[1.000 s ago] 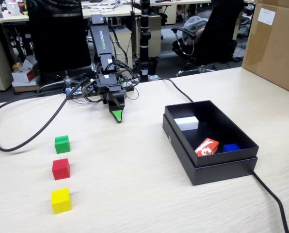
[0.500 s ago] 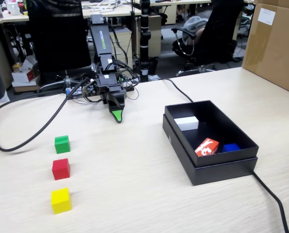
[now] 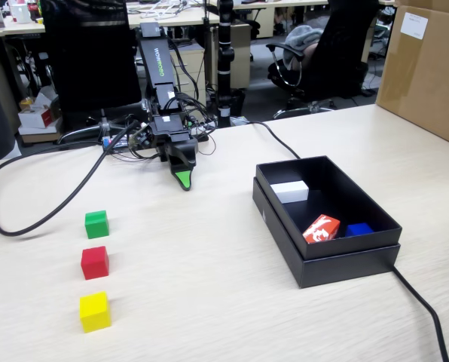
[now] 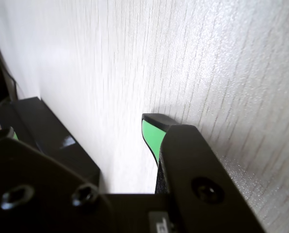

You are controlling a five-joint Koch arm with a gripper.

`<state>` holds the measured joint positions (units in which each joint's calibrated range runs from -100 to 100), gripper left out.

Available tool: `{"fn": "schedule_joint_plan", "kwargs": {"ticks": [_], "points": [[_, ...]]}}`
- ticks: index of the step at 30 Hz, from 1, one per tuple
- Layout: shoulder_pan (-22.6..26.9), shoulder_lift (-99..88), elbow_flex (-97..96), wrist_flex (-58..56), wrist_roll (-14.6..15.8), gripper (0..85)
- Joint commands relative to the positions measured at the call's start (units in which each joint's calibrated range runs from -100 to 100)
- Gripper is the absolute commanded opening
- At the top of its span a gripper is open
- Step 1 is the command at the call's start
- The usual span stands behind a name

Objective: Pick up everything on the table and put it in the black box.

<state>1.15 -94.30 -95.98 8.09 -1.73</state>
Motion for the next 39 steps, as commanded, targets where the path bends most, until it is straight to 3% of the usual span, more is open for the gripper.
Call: {"fn": "schedule_joint_plan", "kwargs": {"ticks": [1,11,18,23,26,33,39], "points": [[0.2,-3.4,0.3,-2.7,0.0,49.6],[-0.3,-5.2,14.2,-23.3,0.1,49.3],[-0.4,-5.0,35.3,-51.8,3.1,48.9],[-2.4,-4.3,50.9,-69.8,3.2,47.7],[-6.2,-1.8,58.1,-76.4,1.1,47.7],[-16.4,9.6,64.9,-76.8,-5.4,47.7],[-20.1,20.8,68.2,-76.2,-8.3,47.9]]}}
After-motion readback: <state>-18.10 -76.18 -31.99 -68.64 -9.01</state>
